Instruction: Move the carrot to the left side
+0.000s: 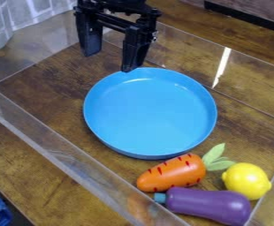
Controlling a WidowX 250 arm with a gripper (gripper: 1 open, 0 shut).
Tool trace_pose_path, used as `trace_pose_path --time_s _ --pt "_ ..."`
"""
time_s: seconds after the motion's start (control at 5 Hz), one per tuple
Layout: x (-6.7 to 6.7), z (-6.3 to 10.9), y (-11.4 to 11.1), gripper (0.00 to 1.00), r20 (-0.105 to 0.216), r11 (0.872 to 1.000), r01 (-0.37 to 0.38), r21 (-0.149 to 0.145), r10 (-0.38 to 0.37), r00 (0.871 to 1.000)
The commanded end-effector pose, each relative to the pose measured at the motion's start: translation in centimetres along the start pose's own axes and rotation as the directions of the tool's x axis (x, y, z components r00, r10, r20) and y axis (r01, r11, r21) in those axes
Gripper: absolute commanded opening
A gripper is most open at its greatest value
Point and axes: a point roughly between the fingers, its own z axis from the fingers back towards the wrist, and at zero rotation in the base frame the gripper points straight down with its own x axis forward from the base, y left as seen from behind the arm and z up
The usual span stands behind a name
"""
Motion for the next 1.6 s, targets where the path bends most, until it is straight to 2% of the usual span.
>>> trace_pose_path --time_s 0.0,0.2,0.4,0.6,0.8,1.0,1.2,1.4 --pt "0.7 -0.7 -0.7 1.00 -0.013 1.000 0.013 -0.001 -0.013 1.000" --pt "0.0 -1.5 -2.3 1.00 -0.013 0.988 0.152 0.003 -0.152 0.988" --pt "-0.9 -2.0 -4.4 1.00 -0.007 0.958 0.286 0.013 -0.286 0.958" --pt "-1.6 -4.9 -6.4 1.00 -0.002 0.909 0.416 0.042 -0.416 0.909" --pt "-1.6 -8.4 -7.5 1.00 -0.007 0.849 0.524 0.066 -0.525 0.851" --pt "-0.9 -10.8 -7.8 1.00 0.016 0.820 0.568 0.077 -0.570 0.821" --pt "-0.2 -11.0 -7.7 1.00 0.030 0.823 0.562 0.082 -0.566 0.824" --pt "0.3 -11.0 -7.8 1.00 0.047 0.874 0.480 0.073 -0.483 0.874"
